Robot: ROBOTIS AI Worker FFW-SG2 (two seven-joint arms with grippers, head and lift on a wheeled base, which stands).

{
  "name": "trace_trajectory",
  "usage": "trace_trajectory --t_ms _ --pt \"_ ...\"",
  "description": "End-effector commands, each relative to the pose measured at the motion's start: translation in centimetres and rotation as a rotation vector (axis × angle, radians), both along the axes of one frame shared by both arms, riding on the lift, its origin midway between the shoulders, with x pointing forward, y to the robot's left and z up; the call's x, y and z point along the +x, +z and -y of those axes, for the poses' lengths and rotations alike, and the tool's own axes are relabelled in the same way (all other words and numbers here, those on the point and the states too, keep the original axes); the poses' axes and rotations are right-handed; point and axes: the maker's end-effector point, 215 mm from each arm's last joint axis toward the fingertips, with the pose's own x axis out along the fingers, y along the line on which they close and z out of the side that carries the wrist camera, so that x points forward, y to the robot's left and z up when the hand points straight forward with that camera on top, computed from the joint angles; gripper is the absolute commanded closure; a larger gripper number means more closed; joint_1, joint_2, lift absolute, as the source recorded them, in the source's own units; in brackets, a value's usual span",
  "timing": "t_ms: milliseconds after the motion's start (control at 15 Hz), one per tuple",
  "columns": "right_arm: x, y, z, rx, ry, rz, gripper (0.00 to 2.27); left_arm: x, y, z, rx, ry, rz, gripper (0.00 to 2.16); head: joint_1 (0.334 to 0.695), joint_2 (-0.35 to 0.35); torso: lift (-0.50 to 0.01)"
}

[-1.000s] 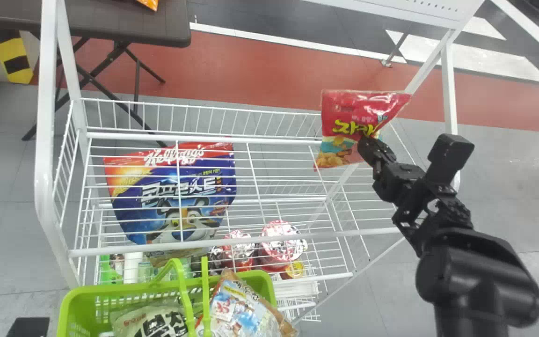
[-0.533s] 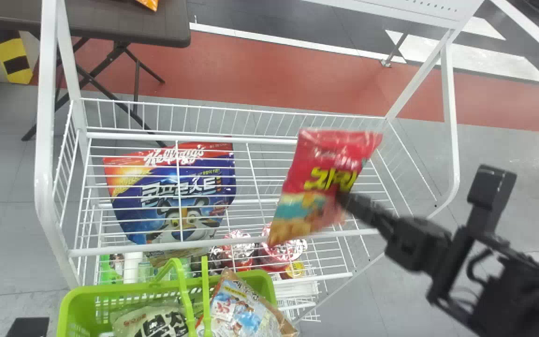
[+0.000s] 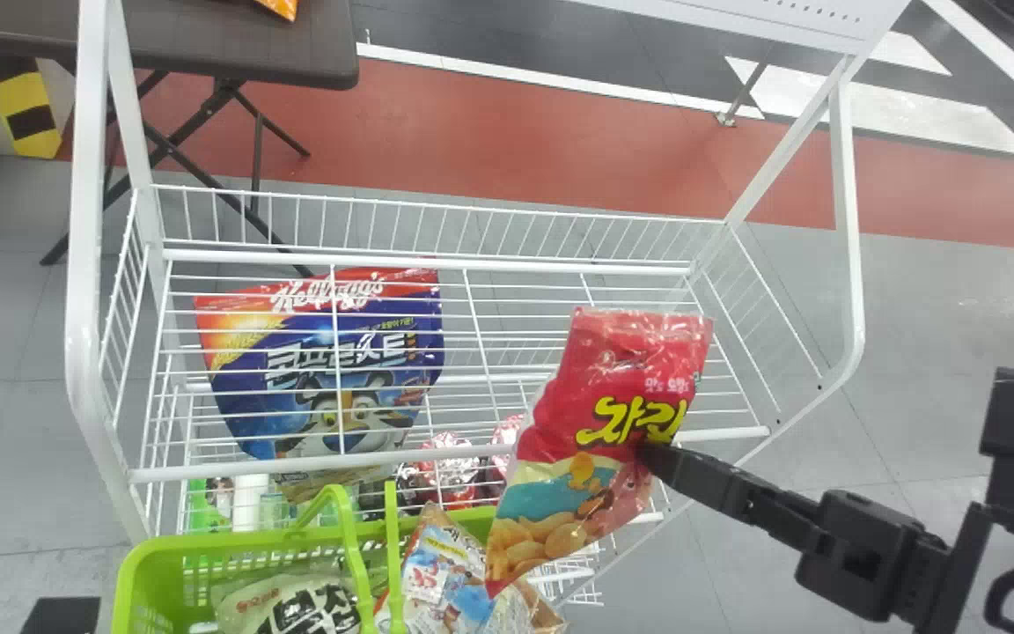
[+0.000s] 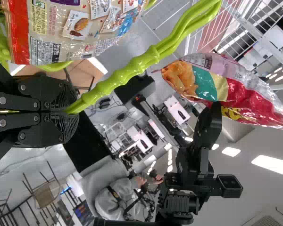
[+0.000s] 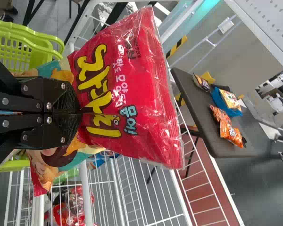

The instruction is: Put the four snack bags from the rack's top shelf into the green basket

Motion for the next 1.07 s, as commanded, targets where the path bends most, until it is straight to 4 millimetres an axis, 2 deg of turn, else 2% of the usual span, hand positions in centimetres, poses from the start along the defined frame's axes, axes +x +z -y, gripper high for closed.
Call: trace_trajectory --t_ms 0,267,400,533,667,733,867,1000 --pt "-1.3 -2.3 -0.6 0.033 0.020 -0.075 2.24 0.0 0.0 0.1 0.001 -0.001 0.001 1.76 0.695 -0.350 0.000" --pt "-2.5 -5.4 -2.6 0.040 0.072 -0.164 2.24 -0.1 0.1 0.1 0.001 -0.002 0.001 1.76 0.695 -0.350 0.000" --pt "-3.6 -6.9 -4.7 0.030 0.129 -0.210 2.24 -0.1 0.0 0.2 0.004 -0.002 0.003 1.76 0.695 -0.350 0.000" --pt "-5.4 -9.2 -6.9 0.021 0.194 -0.281 2.24 0.0 -0.1 0.1 0.009 0.000 -0.002 1.76 0.695 -0.350 0.000" --pt "-7.9 -11.4 -10.0 0.046 0.279 -0.357 2.24 0.1 0.0 0.2 0.007 0.000 0.001 1.76 0.695 -0.350 0.000" --pt "-8.6 -11.9 -11.5 0.069 0.309 -0.378 2.24 0.1 0.0 0.3 0.006 -0.002 0.002 1.76 0.695 -0.350 0.000" --pt "-9.1 -11.4 -13.4 0.111 0.355 -0.378 2.24 0.2 -0.1 0.3 0.013 -0.001 0.003 1.76 0.695 -0.350 0.000" --pt "-8.2 -10.7 -13.1 0.110 0.355 -0.352 2.24 0.1 0.0 0.4 0.011 -0.002 0.002 1.76 0.695 -0.350 0.000"
